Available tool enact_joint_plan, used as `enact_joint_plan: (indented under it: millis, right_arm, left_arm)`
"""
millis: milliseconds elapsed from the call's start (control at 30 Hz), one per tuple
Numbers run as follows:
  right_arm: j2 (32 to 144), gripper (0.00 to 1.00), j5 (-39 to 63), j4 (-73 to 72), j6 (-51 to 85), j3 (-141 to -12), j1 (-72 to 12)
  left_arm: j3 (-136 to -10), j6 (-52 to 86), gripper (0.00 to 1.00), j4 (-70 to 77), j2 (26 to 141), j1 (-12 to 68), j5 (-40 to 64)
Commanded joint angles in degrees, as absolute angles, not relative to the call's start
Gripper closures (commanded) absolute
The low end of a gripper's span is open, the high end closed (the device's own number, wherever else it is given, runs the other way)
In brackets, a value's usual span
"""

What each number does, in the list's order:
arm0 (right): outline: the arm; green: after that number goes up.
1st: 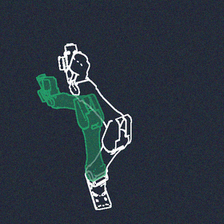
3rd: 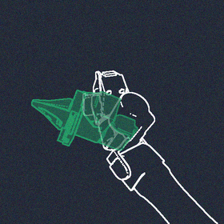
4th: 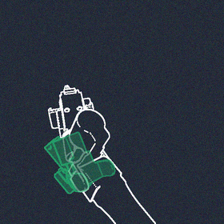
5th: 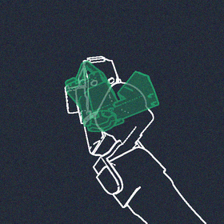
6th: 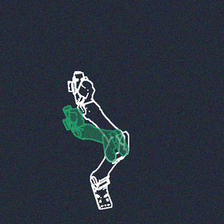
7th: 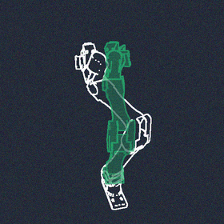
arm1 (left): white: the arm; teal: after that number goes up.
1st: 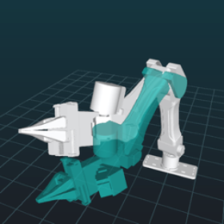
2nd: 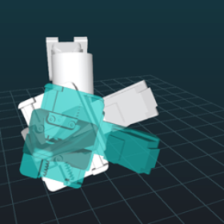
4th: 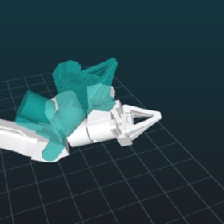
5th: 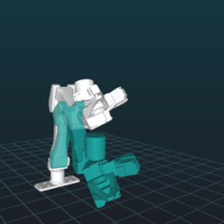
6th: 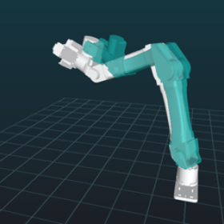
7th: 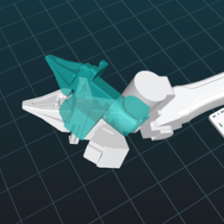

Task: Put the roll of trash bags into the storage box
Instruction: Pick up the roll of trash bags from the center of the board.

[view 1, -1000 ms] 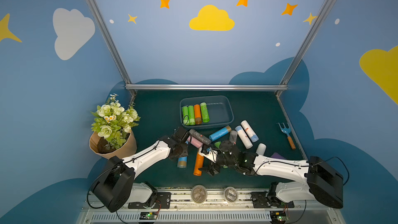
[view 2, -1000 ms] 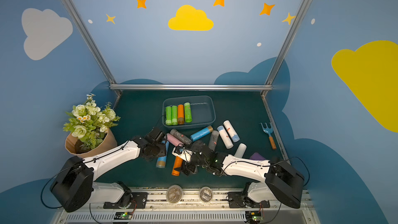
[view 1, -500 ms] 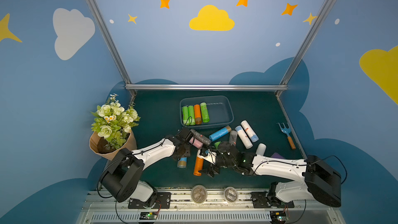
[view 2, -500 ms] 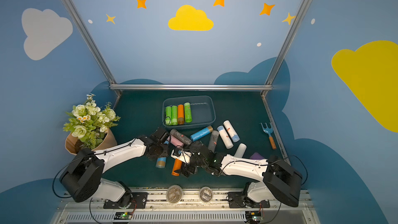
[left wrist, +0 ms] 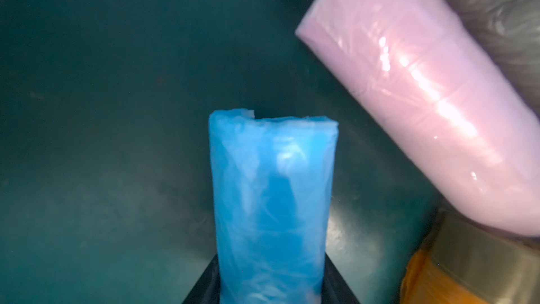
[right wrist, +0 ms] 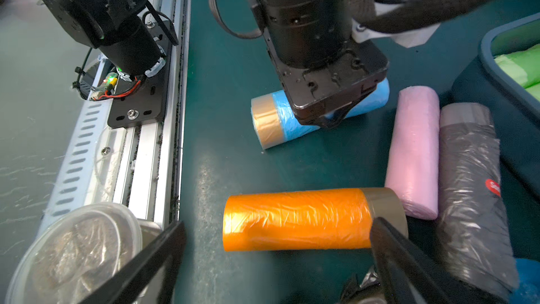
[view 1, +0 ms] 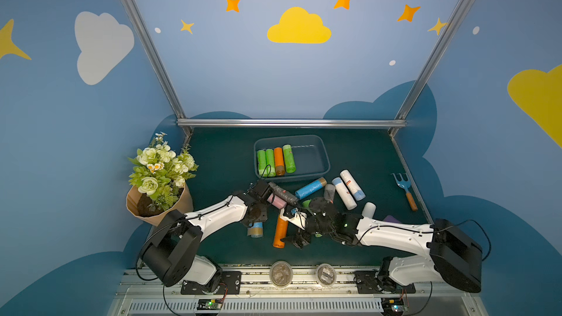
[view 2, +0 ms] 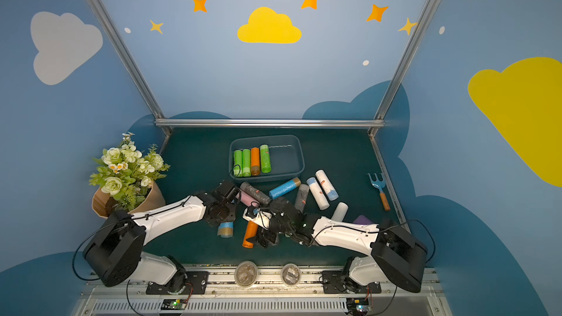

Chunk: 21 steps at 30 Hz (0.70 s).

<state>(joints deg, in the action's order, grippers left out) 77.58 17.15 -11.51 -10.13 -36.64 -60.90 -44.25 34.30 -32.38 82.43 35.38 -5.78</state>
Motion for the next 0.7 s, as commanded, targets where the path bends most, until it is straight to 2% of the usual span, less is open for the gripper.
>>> enact_joint_plan:
  millis: [0, 233, 367, 667]
  right_arm:
    - [75.4, 0.04, 20.4, -14.4, -7.0, -36.3, -58.6]
    - [73.0, 0.04, 24.8, -19.2, 0.5, -33.4, -51.3]
    - [72.9, 0.04, 24.9, -19.2, 1.2, -33.4, -50.4]
    - [74.0, 0.04, 24.4, -19.7, 4.4, -33.6, -48.2]
  left_arm:
    - [-45.6, 33.5, 0.54, -35.9, 80.1, 35.5, -7.5]
    - [-45.8, 33.8, 0.58, -36.6, 78.0, 35.5, -7.4]
    - [-46.2, 34.1, 0.62, -36.7, 77.2, 35.4, -7.6]
    - [-52.6, 34.2, 0.62, -39.9, 75.4, 35.4, -5.4]
